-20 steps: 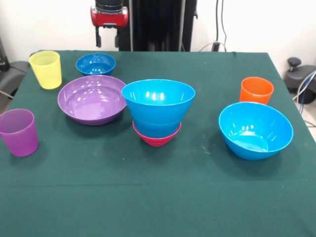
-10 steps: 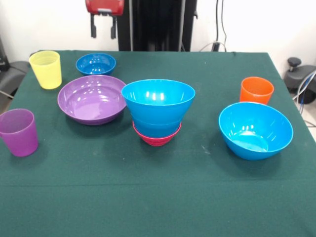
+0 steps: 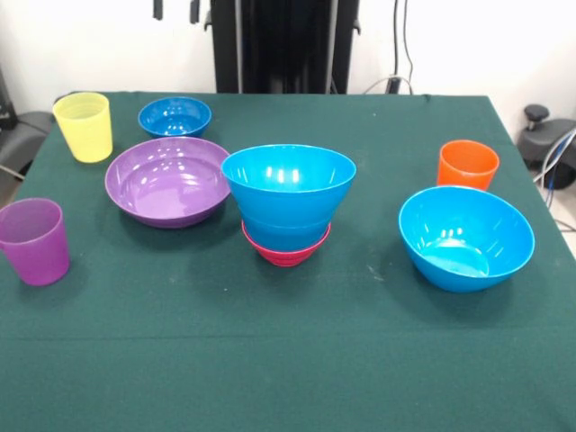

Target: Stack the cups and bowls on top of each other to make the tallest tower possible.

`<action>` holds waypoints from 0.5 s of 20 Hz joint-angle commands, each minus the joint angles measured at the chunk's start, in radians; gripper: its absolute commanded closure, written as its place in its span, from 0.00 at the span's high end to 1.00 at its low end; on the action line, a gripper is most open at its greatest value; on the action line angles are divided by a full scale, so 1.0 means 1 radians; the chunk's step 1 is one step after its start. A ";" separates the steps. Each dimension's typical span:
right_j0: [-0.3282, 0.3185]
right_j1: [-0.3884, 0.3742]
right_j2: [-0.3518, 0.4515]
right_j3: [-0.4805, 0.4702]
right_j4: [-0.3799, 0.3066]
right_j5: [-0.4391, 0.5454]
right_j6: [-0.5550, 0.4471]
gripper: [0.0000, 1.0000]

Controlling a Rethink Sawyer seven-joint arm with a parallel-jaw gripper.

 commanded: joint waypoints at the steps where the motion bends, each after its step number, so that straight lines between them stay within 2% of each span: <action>1: 0.012 0.112 0.138 -0.048 0.054 0.065 0.101 1.00; 3: 0.000 0.165 0.155 -0.073 0.054 0.077 0.095 1.00; 7: 0.072 0.272 0.073 -0.135 0.119 -0.011 0.059 1.00; 10: 0.096 0.314 0.049 -0.149 0.154 -0.056 0.046 1.00</action>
